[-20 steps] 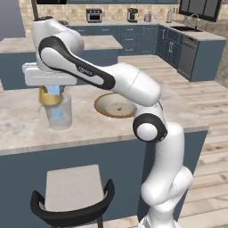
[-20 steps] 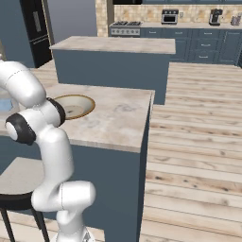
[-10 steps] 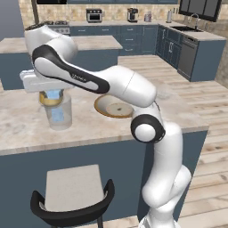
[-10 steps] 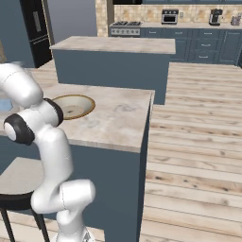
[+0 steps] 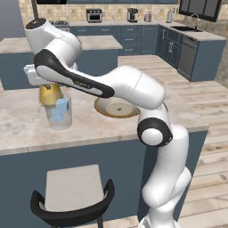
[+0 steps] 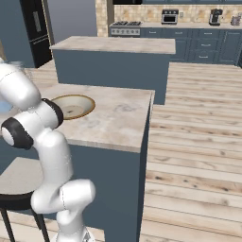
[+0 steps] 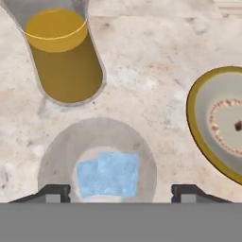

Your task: There are two ice cubes in the ice bowl. Place both ice cubes in the glass cup.

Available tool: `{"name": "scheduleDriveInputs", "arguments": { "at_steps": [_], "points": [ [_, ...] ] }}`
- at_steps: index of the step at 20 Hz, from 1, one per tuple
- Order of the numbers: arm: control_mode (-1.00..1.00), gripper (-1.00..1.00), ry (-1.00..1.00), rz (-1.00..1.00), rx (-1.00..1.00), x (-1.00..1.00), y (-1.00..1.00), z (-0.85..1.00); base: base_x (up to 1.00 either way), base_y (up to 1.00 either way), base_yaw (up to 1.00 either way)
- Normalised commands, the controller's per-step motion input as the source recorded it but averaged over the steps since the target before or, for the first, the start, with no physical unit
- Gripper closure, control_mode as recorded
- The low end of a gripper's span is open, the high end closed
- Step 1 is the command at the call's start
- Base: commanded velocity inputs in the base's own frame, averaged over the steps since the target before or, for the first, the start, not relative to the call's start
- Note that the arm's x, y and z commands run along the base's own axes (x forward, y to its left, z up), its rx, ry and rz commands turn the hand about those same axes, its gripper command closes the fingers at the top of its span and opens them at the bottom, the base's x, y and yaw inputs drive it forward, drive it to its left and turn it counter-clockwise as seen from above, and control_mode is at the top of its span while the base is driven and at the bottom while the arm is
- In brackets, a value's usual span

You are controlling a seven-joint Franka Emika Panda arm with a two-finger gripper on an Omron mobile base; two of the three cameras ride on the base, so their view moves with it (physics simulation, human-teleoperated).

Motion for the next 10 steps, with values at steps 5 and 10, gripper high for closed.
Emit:
{"name": "scheduleDriveInputs", "arguments": {
  "at_steps": [5,10],
  "points": [
    [-1.0,-1.0,-0.35,0.0,0.06,-0.05,-0.34,0.25,0.0,0.0,0.0],
    [-1.0,-1.0,-0.25,-0.04,0.21,-0.75,-0.81,0.34,0.0,0.0,0.0]
  ]
}}
